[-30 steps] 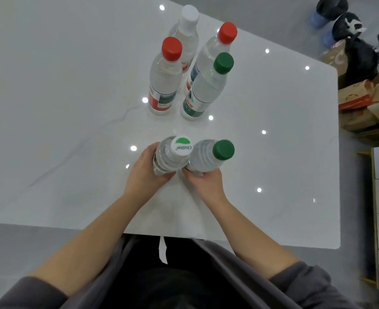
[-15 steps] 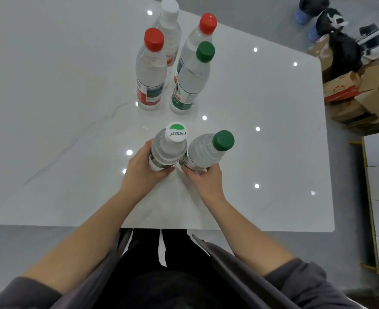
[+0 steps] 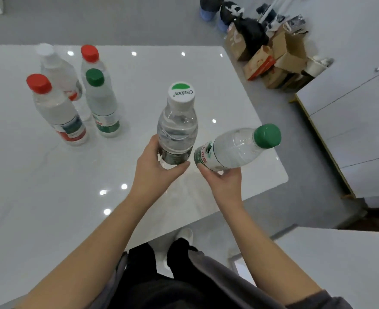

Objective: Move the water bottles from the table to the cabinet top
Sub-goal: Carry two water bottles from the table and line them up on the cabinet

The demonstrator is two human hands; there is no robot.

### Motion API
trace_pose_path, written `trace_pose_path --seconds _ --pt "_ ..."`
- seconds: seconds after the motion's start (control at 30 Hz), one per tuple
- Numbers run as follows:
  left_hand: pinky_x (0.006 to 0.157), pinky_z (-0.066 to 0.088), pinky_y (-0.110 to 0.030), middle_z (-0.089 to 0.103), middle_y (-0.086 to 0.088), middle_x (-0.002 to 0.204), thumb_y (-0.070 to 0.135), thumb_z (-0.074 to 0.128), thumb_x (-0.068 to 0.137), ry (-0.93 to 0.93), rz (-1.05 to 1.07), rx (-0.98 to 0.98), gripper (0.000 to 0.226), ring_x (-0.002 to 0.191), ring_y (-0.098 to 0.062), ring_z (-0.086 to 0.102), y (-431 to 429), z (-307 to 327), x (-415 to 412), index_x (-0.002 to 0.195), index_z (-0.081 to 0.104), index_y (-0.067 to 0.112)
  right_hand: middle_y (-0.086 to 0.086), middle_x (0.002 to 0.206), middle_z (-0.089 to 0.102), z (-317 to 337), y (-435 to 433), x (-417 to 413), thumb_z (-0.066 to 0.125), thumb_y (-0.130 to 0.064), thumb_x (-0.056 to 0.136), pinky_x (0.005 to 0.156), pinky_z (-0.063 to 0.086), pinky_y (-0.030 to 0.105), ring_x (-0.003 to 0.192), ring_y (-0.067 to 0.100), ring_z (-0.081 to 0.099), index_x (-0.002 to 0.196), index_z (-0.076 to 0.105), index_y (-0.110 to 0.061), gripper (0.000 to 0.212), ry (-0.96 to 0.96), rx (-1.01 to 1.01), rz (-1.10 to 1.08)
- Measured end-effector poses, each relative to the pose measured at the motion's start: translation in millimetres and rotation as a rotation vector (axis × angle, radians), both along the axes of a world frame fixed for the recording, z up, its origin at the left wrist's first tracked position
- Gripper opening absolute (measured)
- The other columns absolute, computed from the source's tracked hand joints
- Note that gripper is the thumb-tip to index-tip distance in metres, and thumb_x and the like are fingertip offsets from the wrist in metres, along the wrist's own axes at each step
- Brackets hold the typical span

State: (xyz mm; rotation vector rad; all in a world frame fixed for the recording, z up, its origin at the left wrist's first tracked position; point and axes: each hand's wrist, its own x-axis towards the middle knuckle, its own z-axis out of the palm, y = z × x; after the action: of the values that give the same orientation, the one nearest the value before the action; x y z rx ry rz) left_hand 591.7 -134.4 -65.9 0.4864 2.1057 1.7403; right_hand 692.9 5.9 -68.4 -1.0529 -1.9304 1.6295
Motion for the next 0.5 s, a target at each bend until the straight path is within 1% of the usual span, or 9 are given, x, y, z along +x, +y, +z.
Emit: trace_pose_path --seconds 0.1,0.13,0.23,0.33,0.4,0.5 --pt "0.081 0.045 -0.015 0.064 0.017 0.105 0.023 0.084 0.071 -0.014 -0.079 0.029 0.056 0.099 0.000 0.058 28.9 12.6 13.8 0.106 0.048 0.047 0.008 0.119 0.067 14.3 20.6 25.7 0.084 -0.006 0.074 0.087 0.057 0.030 0.109 0.016 0.065 0.126 0.056 -0.007 0.059 0.050 0.016 -0.105" --pt "0.082 0.045 -0.016 0.063 0.017 0.106 0.023 0.084 0.071 -0.020 -0.107 0.032 0.056 0.101 -0.001 0.058 38.6 15.3 19.6 0.109 0.049 0.045 0.008 0.119 0.066 18.0 27.3 35.0 0.083 -0.004 0.074 0.086 0.057 0.028 0.108 0.015 0.066 0.126 0.054 -0.007 0.060 0.059 0.018 -0.136" --pt "0.080 0.042 -0.012 0.063 0.017 0.110 0.023 0.084 0.071 -0.034 -0.179 0.045 0.060 0.103 0.002 0.058 69.3 22.7 41.8 0.119 0.050 0.037 0.008 0.119 0.066 25.2 49.4 65.1 0.082 -0.001 0.075 0.082 0.057 0.024 0.107 0.012 0.066 0.128 0.052 -0.007 0.061 0.085 0.022 -0.217" --pt "0.077 0.043 -0.006 0.065 0.017 0.106 0.022 0.085 0.071 -0.050 -0.238 0.067 0.058 0.100 0.000 0.059 101.8 30.4 69.9 0.116 0.051 0.037 0.008 0.119 0.067 33.6 72.9 94.8 0.081 -0.001 0.075 0.079 0.055 0.019 0.106 0.013 0.067 0.128 0.052 -0.006 0.061 0.102 0.041 -0.264" --pt "0.076 0.044 -0.006 0.066 0.017 0.103 0.021 0.085 0.070 -0.047 -0.269 0.082 0.055 0.098 -0.001 0.059 124.7 37.5 88.4 0.111 0.053 0.039 0.007 0.118 0.067 40.8 89.6 114.0 0.081 -0.001 0.075 0.078 0.054 0.017 0.104 0.011 0.067 0.127 0.053 -0.006 0.060 0.117 0.058 -0.308" --pt "0.075 0.045 -0.008 0.065 0.023 0.100 0.017 0.085 0.069 -0.027 -0.317 0.111 0.055 0.096 0.003 0.059 160.1 50.5 115.0 0.105 0.052 0.043 0.004 0.118 0.067 52.3 116.6 143.4 0.081 0.000 0.074 0.077 0.053 0.014 0.102 0.006 0.066 0.126 0.053 -0.007 0.059 0.142 0.099 -0.369"
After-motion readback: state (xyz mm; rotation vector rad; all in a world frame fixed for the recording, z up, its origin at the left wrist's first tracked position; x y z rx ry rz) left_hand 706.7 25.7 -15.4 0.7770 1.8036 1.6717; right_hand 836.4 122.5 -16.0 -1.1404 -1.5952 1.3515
